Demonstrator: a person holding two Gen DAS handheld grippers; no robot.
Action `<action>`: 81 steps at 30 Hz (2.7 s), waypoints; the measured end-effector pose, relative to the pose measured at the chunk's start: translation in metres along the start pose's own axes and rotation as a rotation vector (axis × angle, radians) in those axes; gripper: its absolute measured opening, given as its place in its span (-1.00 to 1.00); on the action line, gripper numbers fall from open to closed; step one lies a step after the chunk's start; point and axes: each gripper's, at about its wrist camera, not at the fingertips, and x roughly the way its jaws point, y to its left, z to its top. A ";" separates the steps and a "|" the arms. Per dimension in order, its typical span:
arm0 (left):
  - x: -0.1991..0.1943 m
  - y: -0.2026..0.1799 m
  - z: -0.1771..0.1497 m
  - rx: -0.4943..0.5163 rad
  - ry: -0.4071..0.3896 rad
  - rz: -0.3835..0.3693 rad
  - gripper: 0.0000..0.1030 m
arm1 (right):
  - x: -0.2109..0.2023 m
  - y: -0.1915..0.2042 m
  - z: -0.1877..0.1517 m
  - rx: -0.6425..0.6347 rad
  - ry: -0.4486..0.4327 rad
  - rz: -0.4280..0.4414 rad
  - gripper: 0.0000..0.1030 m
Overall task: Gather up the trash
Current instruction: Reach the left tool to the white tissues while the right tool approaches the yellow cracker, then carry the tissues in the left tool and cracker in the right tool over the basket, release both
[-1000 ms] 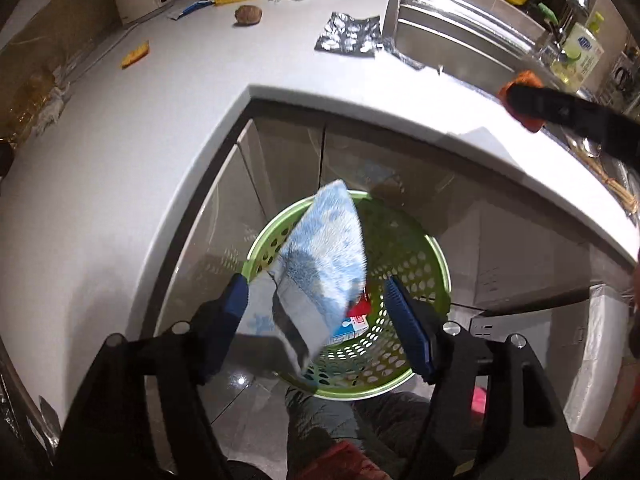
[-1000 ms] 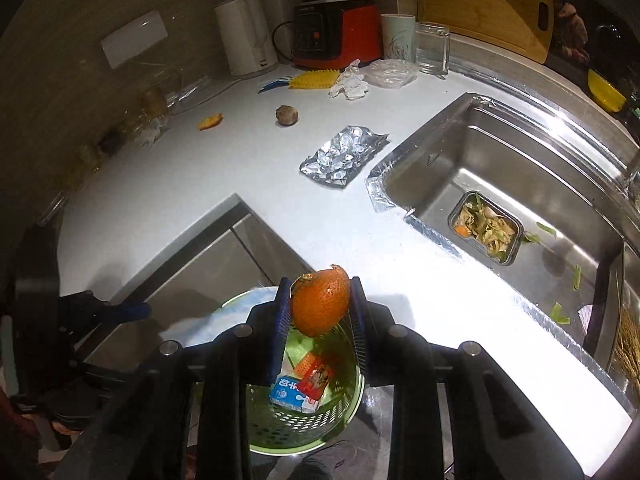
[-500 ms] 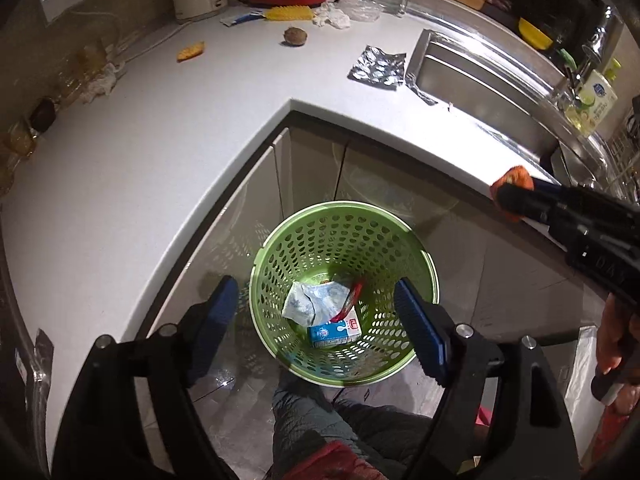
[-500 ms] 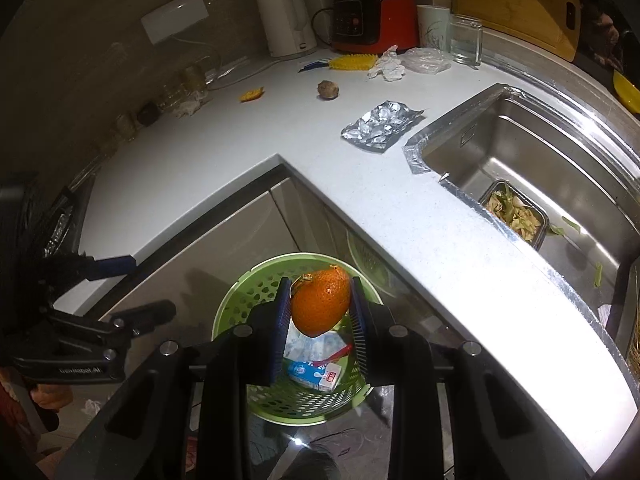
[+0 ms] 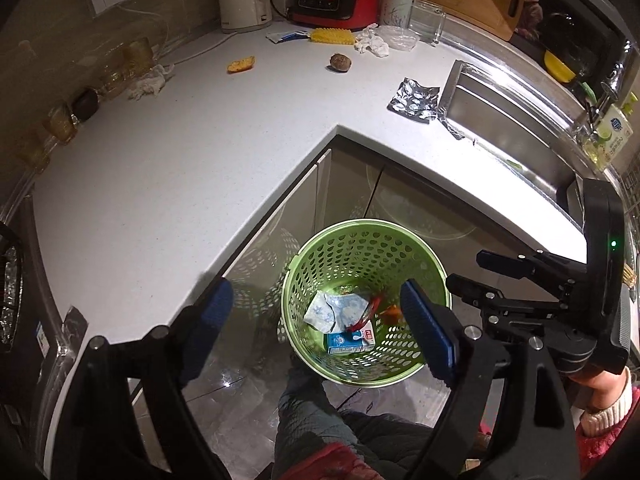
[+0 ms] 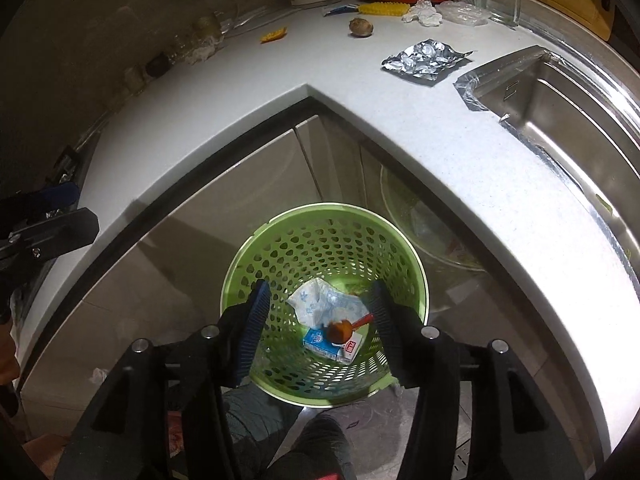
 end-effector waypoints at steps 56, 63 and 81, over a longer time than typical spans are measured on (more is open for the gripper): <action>0.223 0.298 0.303 -0.296 -0.069 0.206 0.75 | 0.172 0.094 0.356 -0.123 -0.121 -0.012 0.46; 0.251 0.301 0.310 -0.302 -0.018 0.223 0.16 | 0.210 0.105 0.381 -0.124 -0.088 -0.033 0.42; 0.216 0.285 0.291 -0.252 -0.095 0.106 -0.51 | 0.239 0.088 0.386 -0.055 -0.021 -0.071 -0.62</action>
